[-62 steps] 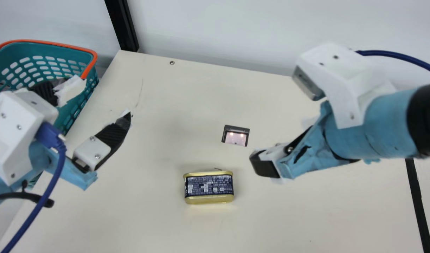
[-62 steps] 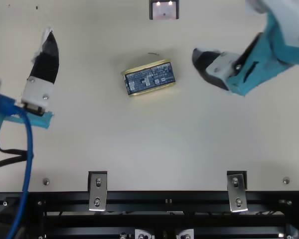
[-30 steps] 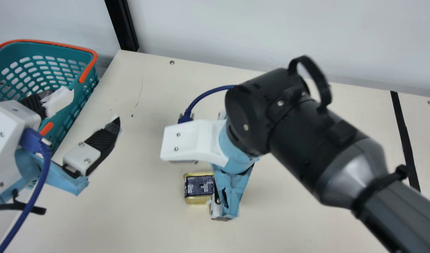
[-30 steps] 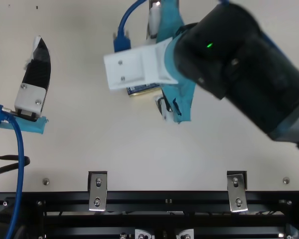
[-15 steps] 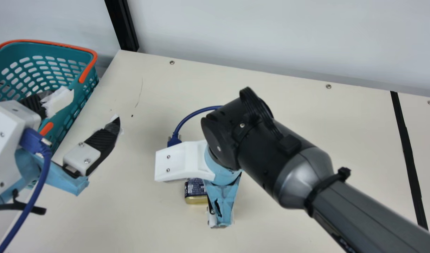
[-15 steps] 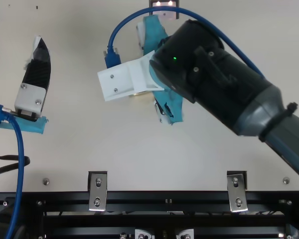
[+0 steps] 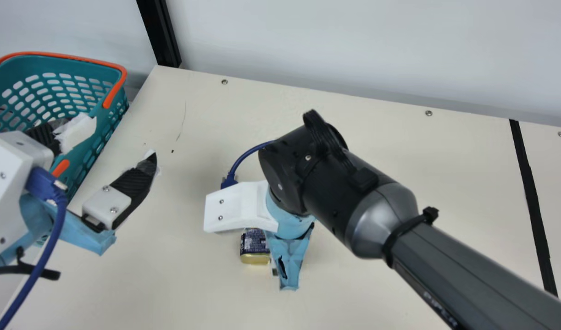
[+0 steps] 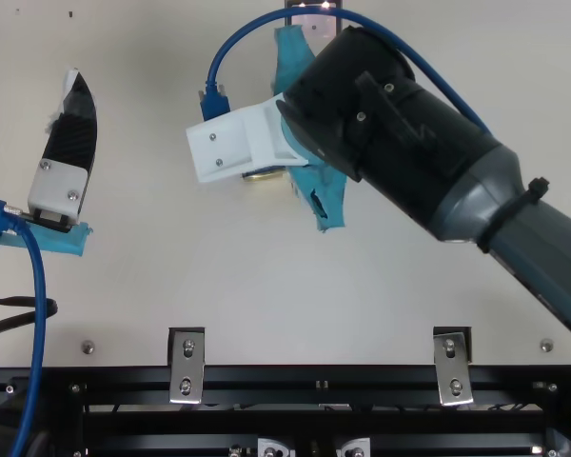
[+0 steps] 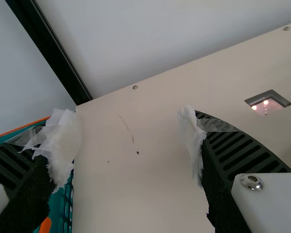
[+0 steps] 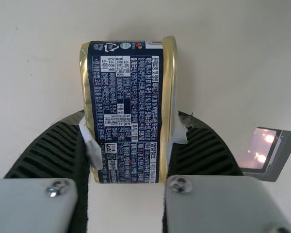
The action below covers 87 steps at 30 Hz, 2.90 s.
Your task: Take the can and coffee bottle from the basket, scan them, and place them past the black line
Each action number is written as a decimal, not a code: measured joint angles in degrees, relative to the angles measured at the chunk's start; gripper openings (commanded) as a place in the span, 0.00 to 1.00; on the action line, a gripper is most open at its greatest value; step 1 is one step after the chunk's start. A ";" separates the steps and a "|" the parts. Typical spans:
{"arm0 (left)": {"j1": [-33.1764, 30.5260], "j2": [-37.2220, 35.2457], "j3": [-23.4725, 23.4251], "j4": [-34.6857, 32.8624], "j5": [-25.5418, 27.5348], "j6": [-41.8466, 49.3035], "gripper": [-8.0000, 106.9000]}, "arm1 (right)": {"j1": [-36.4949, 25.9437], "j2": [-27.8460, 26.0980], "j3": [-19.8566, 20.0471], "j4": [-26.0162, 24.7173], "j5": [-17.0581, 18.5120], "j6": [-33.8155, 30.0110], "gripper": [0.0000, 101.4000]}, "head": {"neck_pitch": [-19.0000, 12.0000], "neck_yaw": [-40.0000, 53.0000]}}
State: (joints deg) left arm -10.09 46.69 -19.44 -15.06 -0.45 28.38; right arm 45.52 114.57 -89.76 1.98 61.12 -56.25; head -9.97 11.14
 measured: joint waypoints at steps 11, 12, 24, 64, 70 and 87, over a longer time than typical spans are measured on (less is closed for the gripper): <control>0.00 0.00 0.00 0.00 0.00 0.00 0.85 | -3.96 -3.67 -4.09 1.42 3.41 6.36 0.00 | -0.59 0.00; 0.00 0.00 0.00 0.00 0.00 0.00 0.85 | -4.45 -3.88 -4.26 0.71 3.22 7.33 0.00 | 0.00 0.00; 0.00 0.00 0.00 0.00 0.00 0.00 0.85 | -15.44 -8.51 2.09 -12.68 1.15 29.75 0.00 | 0.59 -17.30; 0.00 0.00 0.00 0.00 0.00 0.00 0.85 | -79.32 -25.40 30.25 -18.10 -6.66 39.47 0.00 | -0.88 -53.37; 0.00 0.00 0.00 0.00 0.00 0.00 0.85 | -85.91 -24.33 32.04 -12.52 -9.24 37.86 1.00 | -0.88 -53.08; 0.00 0.00 0.00 0.00 0.00 0.00 0.85 | -85.17 -35.58 29.17 -1.56 -10.01 31.82 1.00 | -0.88 -53.37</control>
State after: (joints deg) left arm -10.09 46.69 -19.44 -15.06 -0.45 28.38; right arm -39.65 78.99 -60.59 0.43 51.11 -24.43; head -10.85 -42.23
